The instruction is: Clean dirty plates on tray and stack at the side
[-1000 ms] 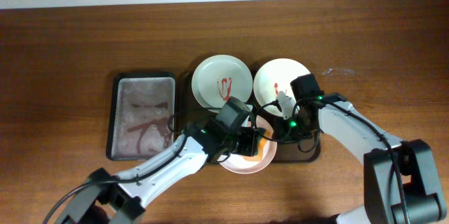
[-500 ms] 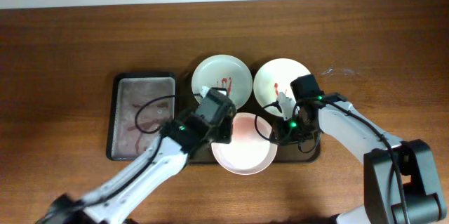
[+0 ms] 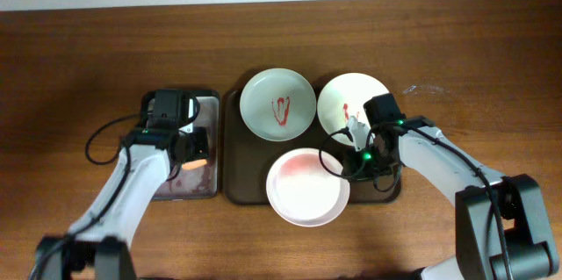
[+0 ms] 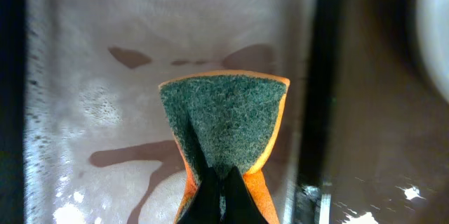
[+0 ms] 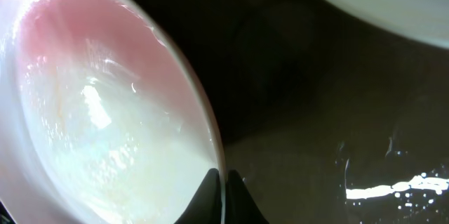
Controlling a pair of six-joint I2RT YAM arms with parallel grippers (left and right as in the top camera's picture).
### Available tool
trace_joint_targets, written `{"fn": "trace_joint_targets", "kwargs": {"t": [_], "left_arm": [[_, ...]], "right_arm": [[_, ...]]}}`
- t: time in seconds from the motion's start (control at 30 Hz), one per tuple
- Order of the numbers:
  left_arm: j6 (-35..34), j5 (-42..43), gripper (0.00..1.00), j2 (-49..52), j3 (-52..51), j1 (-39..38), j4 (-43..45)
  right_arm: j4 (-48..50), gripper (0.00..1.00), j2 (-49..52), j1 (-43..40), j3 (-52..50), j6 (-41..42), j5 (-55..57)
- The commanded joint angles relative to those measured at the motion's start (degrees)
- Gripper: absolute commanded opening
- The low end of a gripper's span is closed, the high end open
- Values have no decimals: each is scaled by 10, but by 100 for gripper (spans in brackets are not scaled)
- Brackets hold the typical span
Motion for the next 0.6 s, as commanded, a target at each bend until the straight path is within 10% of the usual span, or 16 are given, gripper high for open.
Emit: {"fn": "trace_joint_targets", "kwargs": {"t": [0.0,0.2,0.37,0.57], "left_arm": [[14,7,0,74,-2,3,16],[14,6,1,119,-2,3,30],[14,6,45,119,-2,3,35],[14,7,0,119,-2,3,37]], "right_arm": [[8,4,5,4,11,-4,3],[-59,4,-17,7,86,-4,84],[-121,4,-42,67,177,-3,237],[-123,4,-43,170,202,10,424]]}}
